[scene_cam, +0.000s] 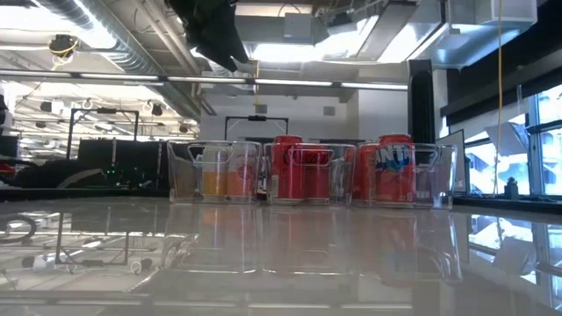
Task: Sort soda cans
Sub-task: Put the top yellow-white soda can into the left transparent bin
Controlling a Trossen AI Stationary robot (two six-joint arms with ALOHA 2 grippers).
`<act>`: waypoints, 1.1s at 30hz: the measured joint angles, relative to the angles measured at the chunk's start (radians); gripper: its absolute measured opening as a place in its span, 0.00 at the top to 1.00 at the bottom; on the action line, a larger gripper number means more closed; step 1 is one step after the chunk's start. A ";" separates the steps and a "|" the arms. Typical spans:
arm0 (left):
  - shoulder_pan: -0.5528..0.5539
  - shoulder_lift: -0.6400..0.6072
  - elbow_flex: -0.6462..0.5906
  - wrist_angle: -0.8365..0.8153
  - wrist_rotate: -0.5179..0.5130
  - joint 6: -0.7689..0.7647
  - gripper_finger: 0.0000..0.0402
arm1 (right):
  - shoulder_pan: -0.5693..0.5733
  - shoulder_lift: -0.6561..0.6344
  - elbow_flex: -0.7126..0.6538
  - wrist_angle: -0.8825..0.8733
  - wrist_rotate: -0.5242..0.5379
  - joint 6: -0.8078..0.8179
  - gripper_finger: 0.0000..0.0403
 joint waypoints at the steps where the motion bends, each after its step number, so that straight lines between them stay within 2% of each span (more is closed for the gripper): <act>1: 0.000 0.000 0.000 0.000 0.000 -0.001 0.13 | 0.010 0.008 0.000 0.013 -0.008 0.013 0.02; 12: 0.000 0.000 0.000 -0.007 0.000 -0.012 0.13 | 0.085 0.104 -0.004 0.072 -0.013 0.005 0.02; 17: 0.000 0.000 0.000 -0.009 0.000 -0.024 0.13 | 0.084 0.105 -0.063 0.181 -0.024 0.021 0.02; 21: 0.000 0.000 0.000 -0.009 0.000 -0.029 0.13 | 0.084 0.106 -0.129 0.254 -0.094 0.028 0.02; 33: 0.000 0.000 0.000 -0.009 0.000 -0.036 0.13 | 0.084 0.107 -0.192 0.324 -0.140 0.054 0.02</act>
